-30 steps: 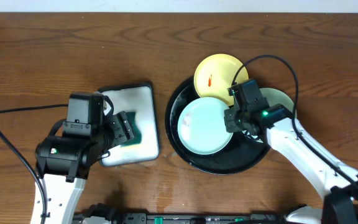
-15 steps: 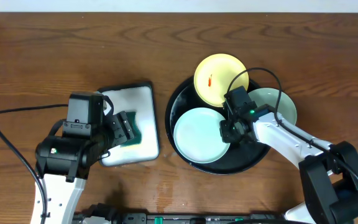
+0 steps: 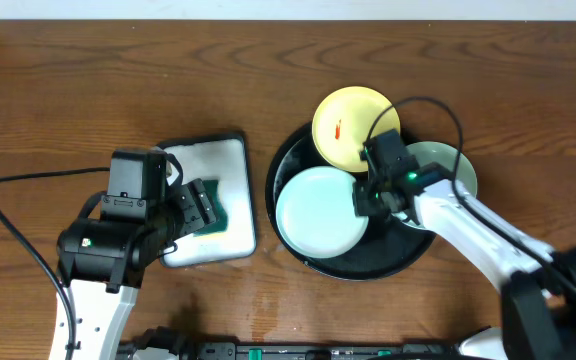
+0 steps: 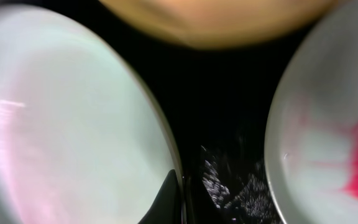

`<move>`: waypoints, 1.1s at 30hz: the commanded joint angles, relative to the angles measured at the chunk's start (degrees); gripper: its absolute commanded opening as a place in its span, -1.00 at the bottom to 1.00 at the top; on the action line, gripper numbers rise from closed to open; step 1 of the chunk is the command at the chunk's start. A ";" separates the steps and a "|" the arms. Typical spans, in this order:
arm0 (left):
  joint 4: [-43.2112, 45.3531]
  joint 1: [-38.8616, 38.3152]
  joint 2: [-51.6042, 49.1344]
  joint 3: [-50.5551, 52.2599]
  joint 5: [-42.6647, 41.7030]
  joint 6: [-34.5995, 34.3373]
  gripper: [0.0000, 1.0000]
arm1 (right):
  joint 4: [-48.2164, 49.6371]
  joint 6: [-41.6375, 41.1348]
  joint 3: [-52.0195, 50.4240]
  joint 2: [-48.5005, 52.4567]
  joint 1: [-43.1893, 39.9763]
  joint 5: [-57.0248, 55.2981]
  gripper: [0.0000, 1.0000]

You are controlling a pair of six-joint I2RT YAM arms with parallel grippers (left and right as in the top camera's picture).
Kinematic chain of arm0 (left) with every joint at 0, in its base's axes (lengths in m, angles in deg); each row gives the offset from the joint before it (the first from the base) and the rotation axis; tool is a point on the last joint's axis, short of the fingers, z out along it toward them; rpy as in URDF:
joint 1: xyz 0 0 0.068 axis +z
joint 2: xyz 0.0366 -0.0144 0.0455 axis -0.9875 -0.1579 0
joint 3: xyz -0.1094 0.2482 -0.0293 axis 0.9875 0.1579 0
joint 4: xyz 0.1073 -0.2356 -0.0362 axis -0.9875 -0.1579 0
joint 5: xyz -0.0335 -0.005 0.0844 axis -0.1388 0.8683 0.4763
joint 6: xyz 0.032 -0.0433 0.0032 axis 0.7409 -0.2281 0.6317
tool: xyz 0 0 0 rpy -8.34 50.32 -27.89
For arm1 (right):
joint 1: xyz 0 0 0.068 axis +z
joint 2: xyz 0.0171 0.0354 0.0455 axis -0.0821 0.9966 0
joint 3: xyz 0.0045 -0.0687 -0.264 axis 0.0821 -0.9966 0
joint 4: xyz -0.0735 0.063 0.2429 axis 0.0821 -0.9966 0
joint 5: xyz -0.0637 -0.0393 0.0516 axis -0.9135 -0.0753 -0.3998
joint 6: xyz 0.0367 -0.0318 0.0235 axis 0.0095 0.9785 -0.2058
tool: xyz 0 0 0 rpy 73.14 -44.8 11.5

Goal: Clean dirty plates on tray and stack at the side
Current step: 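Lift the cleaned green plate off the tray with the right gripper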

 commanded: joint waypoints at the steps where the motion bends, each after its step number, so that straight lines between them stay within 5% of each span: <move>1: -0.20 0.26 -0.20 -1.16 -0.52 0.37 0.64 | 0.35 2.47 6.34 -7.23 1.09 -1.38 -0.98; 18: -0.17 0.26 -0.20 -1.16 -0.52 0.37 0.64 | 29.27 7.08 10.36 1.31 18.95 -9.05 -0.98; 24: -0.20 0.26 -0.20 -1.16 -0.52 0.35 0.64 | 37.59 17.84 10.36 4.11 25.81 -25.42 -0.98; 33: -0.20 0.26 -0.20 -1.16 -0.52 0.37 0.64 | 47.78 33.46 10.36 3.96 29.38 -33.33 -0.98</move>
